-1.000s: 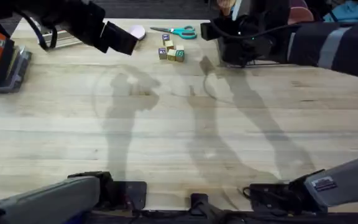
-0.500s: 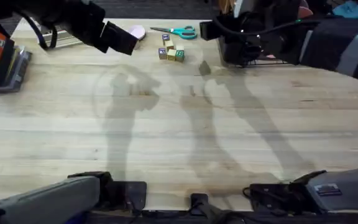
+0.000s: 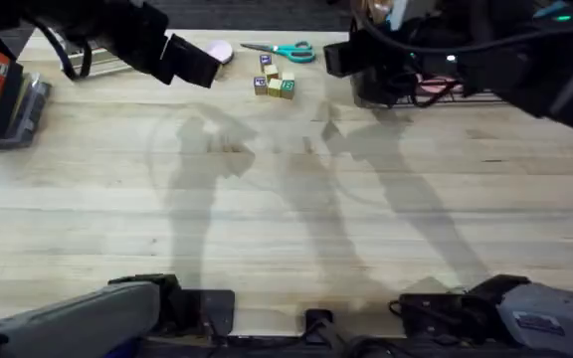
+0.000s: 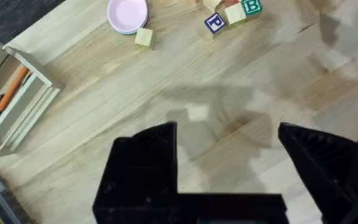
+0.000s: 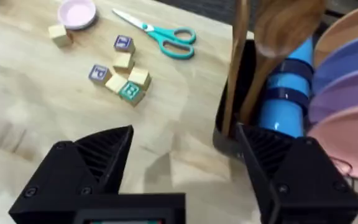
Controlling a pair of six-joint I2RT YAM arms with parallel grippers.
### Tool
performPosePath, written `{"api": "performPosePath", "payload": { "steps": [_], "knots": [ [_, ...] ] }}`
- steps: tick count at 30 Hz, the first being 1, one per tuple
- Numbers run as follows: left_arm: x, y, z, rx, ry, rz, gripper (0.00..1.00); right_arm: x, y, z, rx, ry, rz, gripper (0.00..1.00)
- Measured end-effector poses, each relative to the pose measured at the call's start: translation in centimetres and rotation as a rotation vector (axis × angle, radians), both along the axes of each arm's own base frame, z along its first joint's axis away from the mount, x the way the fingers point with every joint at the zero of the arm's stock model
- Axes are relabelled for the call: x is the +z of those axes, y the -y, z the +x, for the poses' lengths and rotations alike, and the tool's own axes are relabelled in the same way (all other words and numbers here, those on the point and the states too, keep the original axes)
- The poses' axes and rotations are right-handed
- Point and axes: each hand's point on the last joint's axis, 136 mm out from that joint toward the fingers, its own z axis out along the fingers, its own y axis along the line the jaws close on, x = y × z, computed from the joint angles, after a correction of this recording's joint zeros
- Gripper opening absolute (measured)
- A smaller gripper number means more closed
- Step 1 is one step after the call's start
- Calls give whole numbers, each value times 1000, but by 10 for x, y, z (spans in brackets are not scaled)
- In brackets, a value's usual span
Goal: Pick up the spoon on the table one by one and put them onto the rack
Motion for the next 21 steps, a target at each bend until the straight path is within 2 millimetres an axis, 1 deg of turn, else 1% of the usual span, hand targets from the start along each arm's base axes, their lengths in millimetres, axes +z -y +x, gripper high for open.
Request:
{"api": "performPosePath", "payload": {
  "steps": [2, 8, 12, 17, 21],
  "knots": [
    [0, 0, 0, 0, -1, 0, 993, 5, 5, -10, 0, -10, -4, 996],
    [0, 0, 0, 0, 0, 0, 993, 11, 21, -43, -5, -67, -33, 997],
    [0, 0, 0, 0, 0, 0, 993, 13, 40, -66, -46, -103, -84, 997],
    [0, 0, 0, 0, 0, 0, 993, 16, 63, -91, -93, -130, -139, 996],
    [0, 0, 0, 0, 0, 0, 993, 15, 80, -107, -133, -158, -188, 996]
  ]
}}
